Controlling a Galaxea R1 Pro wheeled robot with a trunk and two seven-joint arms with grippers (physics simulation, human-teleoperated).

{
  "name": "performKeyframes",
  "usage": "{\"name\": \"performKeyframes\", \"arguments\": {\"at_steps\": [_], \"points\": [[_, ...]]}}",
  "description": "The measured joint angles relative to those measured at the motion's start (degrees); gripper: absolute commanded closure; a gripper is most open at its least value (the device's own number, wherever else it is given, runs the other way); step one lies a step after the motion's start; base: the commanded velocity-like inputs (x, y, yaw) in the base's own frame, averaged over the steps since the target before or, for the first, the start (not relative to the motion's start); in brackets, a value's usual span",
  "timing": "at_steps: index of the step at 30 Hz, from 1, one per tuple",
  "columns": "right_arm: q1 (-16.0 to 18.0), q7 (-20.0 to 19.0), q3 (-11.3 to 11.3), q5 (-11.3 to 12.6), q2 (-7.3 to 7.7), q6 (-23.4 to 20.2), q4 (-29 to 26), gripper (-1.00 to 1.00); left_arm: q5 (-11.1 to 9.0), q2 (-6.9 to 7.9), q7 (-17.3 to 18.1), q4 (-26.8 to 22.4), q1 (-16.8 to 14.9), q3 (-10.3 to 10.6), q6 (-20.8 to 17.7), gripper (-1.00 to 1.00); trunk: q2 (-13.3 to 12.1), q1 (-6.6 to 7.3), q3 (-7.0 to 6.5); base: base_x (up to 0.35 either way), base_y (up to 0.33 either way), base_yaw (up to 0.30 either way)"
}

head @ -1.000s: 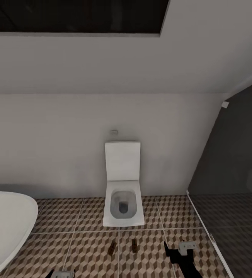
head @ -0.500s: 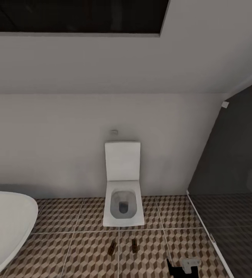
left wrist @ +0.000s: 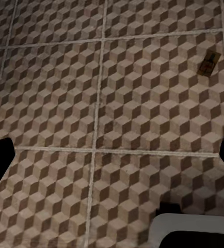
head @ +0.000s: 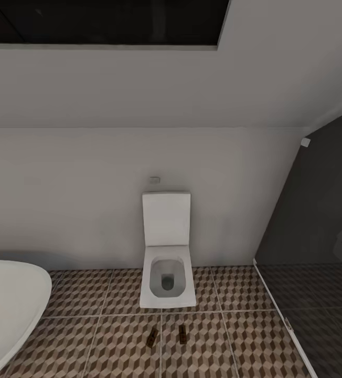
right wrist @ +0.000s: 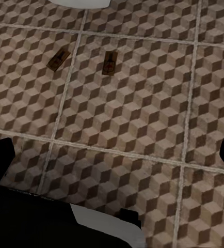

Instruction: Take the four mousetraps from the cabinet in the bathroom and place them on the bathroom floor. Make sure all four end up on the same floor surface, and ensure that at least two of them are either under or directly next to the same bathroom sink.

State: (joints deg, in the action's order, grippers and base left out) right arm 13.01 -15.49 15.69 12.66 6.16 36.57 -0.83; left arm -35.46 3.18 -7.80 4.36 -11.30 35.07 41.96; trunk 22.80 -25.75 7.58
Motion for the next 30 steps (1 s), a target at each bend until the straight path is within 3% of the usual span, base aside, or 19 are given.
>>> {"name": "performKeyframes", "arguments": {"at_steps": [6, 13, 23, 30], "points": [[-0.4, -3.2, 0.01, -0.01, 0.59, -0.29, 0.0, -1.0, 0.07, 1.18, 0.29, 0.0, 3.28, 0.04, 0.12, -1.0, 0.0, 0.0, -0.01, 0.0, 0.0, 0.0], [-0.47, -1.85, -0.01, 0.0, 0.3, -0.44, -0.1, -1.0, 0.2, 1.83, 0.43, -0.03, 4.22, 0.15, 0.06, -1.0, 0.0, 0.0, -0.01, 0.0, 0.0, 0.0], [-0.48, 3.96, -0.16, 0.3, 0.07, -0.43, -0.41, -1.0, 0.43, -0.56, -0.05, -0.31, 4.41, 0.05, -0.11, -1.0, 0.0, 0.0, -0.01, 0.0, 0.0, 0.0], [-0.48, 4.32, -0.17, 0.34, 0.06, -0.37, -0.44, -1.0, 0.27, -0.56, -0.03, -0.28, 4.42, 0.08, 0.05, -1.0, 0.0, 0.0, -0.01, 0.0, 0.0, 0.0]]}}
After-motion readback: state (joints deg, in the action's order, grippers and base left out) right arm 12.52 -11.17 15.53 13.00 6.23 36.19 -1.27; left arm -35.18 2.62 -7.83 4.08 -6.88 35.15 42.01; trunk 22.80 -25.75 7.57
